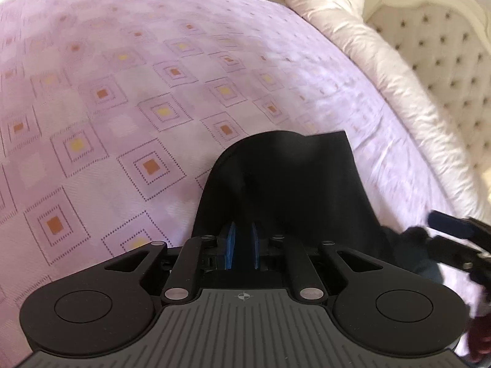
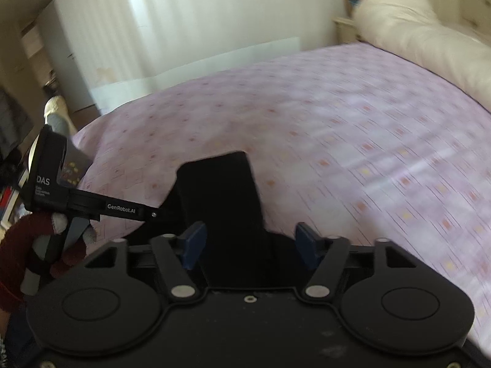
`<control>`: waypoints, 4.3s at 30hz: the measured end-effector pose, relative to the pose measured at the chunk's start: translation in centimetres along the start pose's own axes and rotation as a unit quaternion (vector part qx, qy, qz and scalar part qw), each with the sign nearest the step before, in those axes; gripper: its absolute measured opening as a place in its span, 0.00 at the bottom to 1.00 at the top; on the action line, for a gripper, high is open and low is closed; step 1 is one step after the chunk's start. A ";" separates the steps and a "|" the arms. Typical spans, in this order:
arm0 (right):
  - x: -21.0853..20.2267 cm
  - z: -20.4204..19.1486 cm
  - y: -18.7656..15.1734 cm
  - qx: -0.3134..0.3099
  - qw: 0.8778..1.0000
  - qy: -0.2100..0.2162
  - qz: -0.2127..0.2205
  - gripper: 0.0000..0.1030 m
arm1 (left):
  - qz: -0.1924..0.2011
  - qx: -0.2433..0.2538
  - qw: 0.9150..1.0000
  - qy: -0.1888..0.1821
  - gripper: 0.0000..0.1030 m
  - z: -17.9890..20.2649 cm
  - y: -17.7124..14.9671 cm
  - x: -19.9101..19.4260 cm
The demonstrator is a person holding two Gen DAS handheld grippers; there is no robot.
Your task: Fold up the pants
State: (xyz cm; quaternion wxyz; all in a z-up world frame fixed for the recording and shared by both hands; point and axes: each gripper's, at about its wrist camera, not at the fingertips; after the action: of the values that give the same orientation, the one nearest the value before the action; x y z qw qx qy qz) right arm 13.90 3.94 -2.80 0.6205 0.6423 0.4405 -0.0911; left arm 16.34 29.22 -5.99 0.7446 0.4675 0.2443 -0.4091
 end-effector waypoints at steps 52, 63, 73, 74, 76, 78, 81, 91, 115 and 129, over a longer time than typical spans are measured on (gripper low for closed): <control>0.4 12.4 -4.7 0.001 0.999 -0.010 -0.046 0.08 | 0.005 0.115 0.992 0.043 0.12 8.8 -6.1 0.4; 1.3 13.1 -4.6 0.018 0.997 -0.071 -0.007 0.26 | -0.029 0.190 0.981 -0.005 0.12 17.4 -7.3 2.2; -16.8 20.3 -10.4 0.104 0.978 -0.177 0.043 0.39 | -0.078 0.230 0.969 -0.049 0.12 26.0 -11.3 7.9; -18.7 21.5 -11.8 0.111 0.973 -0.198 0.037 0.40 | -0.084 0.232 0.968 -0.047 0.12 26.4 -11.7 8.5; -22.2 24.1 -14.6 0.122 0.964 -0.235 0.020 0.41 | -0.091 0.233 0.967 -0.040 0.12 26.8 -12.5 9.7; -24.6 26.5 -17.2 0.132 0.958 -0.255 -0.006 0.43 | -0.073 0.236 0.968 -0.031 0.12 27.2 -13.0 9.8; -25.9 28.2 -19.5 0.121 0.961 -0.249 -0.030 0.43 | -0.079 0.207 0.975 -0.017 0.12 27.3 -12.7 9.8; -18.2 26.8 -18.0 -0.031 0.991 -0.110 -0.073 0.40 | -0.089 0.194 0.977 0.006 0.12 28.4 -12.4 10.4; -24.6 32.0 -21.7 0.146 0.961 -0.236 0.000 0.35 | -0.113 0.294 0.947 -0.068 0.12 37.9 -18.2 10.3; -36.8 41.1 -33.3 0.362 0.884 -0.294 0.020 0.83 | -0.142 0.327 0.933 -0.055 0.12 40.5 -21.2 13.5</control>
State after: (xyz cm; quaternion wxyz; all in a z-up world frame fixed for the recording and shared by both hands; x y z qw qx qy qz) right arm -12.97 -54.04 -11.03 0.4474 0.7747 0.1615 -0.4167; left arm 5.21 -17.08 -8.65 0.4974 0.6223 0.1197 -0.5925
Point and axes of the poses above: each gripper's, at about its wrist camera, not at the fingertips, and x roughly the way its jaws point, z to its right, y to its top, and after that the axes turned 2 degrees about z, right-handed
